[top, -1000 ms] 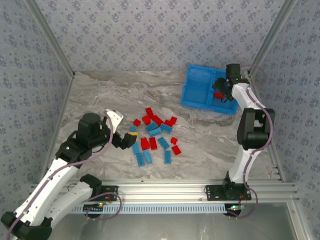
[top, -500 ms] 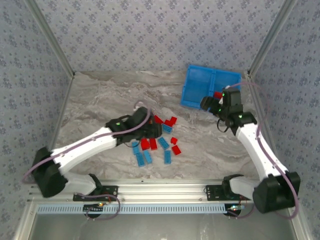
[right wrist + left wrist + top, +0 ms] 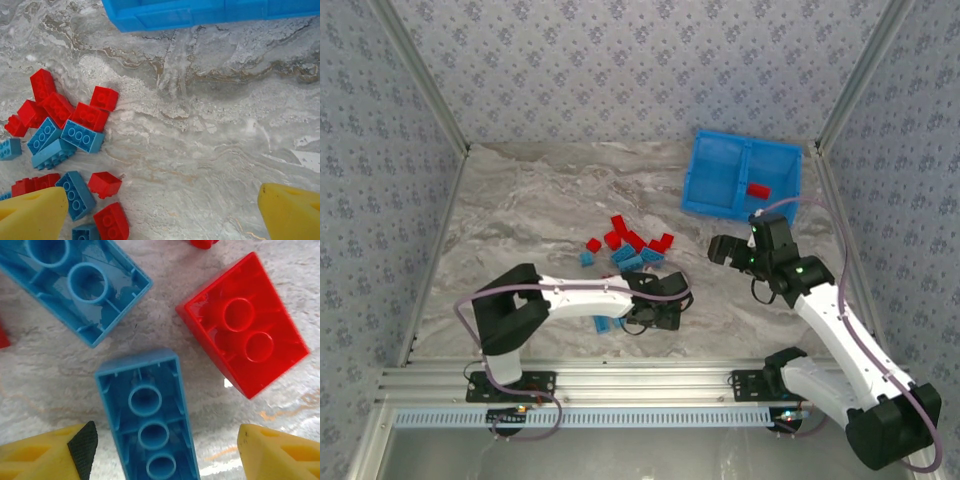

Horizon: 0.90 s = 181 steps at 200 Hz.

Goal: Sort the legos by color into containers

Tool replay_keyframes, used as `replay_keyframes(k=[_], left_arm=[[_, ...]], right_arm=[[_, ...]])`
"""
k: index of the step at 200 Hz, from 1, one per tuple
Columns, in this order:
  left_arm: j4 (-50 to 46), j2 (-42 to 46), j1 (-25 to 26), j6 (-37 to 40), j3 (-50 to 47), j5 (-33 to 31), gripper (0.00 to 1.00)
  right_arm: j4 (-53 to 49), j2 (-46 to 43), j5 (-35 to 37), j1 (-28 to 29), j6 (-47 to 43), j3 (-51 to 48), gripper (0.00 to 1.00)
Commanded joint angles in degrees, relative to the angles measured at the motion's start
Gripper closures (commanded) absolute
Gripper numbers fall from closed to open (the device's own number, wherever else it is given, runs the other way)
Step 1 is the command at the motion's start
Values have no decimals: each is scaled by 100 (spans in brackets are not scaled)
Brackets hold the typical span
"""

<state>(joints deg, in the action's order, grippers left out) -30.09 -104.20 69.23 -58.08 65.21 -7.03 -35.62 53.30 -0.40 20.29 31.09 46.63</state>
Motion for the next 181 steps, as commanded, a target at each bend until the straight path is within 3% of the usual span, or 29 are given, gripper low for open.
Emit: replay_keyframes(k=[1, 27, 59, 88, 110, 146, 181], left_arm=[[7, -195, 11, -86, 145, -68, 34], [-132, -193, 11, -164, 115, -258, 57], [-371, 231, 11, -99, 213, -550, 76], [-549, 855, -3, 459, 777, -1099, 78], [-724, 749, -291, 1020, 1599, -1418, 77], [-458, -234, -1130, 1966, 3251, -1347, 77], [-261, -1899, -1564, 2854, 5541, -1310, 77]], right_arm=[[-271, -74, 127, 44, 20, -79, 0], [-304, -150, 129, 37, 61, -101, 0], [-280, -381, 99, 54, 207, -97, 0], [-397, -638, 210, 81, 270, 44, 0], [-470, -893, 314, 119, 403, 122, 0], [-531, -1298, 468, 211, 602, 92, 0], [-707, -1448, 491, 231, 636, 125, 0]])
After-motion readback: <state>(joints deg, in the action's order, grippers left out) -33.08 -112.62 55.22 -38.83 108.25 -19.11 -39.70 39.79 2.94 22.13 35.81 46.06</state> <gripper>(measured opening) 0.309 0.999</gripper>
